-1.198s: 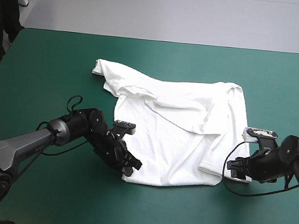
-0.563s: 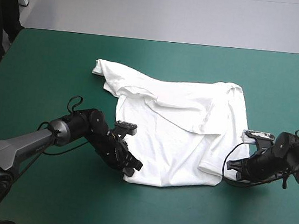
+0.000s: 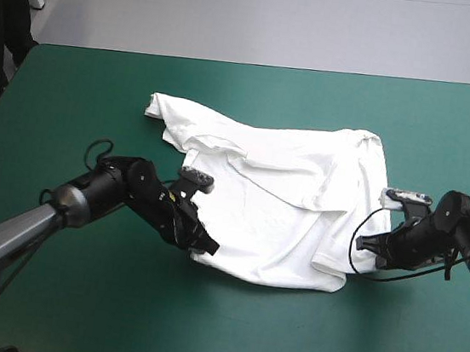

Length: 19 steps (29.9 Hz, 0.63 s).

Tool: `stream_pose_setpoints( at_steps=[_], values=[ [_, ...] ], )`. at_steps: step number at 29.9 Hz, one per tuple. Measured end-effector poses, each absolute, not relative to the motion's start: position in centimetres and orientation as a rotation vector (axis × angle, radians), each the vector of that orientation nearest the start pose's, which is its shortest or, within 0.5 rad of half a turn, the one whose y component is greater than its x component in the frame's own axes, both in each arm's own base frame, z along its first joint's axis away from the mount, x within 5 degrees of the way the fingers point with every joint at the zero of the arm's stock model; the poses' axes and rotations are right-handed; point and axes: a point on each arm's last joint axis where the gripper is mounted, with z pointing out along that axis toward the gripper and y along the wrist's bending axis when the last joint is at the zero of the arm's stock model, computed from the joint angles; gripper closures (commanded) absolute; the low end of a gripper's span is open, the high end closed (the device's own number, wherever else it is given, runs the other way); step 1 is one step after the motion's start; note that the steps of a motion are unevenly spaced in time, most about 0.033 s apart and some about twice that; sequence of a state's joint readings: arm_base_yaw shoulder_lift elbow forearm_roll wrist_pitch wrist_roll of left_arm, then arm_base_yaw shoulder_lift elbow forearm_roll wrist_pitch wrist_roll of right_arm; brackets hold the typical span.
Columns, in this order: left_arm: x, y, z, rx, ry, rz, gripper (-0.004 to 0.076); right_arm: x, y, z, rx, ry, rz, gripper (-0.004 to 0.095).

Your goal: Fold the cloth

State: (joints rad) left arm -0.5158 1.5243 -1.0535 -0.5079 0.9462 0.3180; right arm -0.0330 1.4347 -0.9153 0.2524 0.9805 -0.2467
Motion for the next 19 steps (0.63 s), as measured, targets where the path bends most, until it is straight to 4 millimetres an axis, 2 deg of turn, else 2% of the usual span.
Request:
stream_pose_setpoints(
  at_steps=[2, 4, 8, 10, 15, 19],
  values=[
    [23.2, -16.9, 29.5, 0.846, 2.642, -0.64, 0.0733, 25.5, 1.1, 26.3, -0.151, 2.867, 0.283, 0.0925],
    [22.2, -15.9, 34.0, 0.857, 2.531, -0.581, 0.0733, 25.8, 1.1, 30.0, -0.164, 2.765, 0.269, 0.0925],
    [18.7, -12.6, 43.0, 0.82, 2.306, -0.412, 0.0733, 25.0, 1.2, 38.2, -0.168, 2.537, 0.232, 0.0925],
    [16.6, -10.6, 47.3, 0.774, 2.183, -0.341, 0.0733, 23.8, 1.2, 42.8, -0.179, 2.408, 0.213, 0.0925],
    [11.9, -7.1, 55.3, 0.66, 1.901, -0.275, 0.0733, 19.1, 1.5, 52.8, -0.189, 2.083, 0.173, 0.0925],
    [9.4, -5.4, 58.9, 0.605, 1.744, -0.269, 0.0733, 14.5, 1.6, 58.5, -0.196, 1.846, 0.143, 0.0925]
  ],
)
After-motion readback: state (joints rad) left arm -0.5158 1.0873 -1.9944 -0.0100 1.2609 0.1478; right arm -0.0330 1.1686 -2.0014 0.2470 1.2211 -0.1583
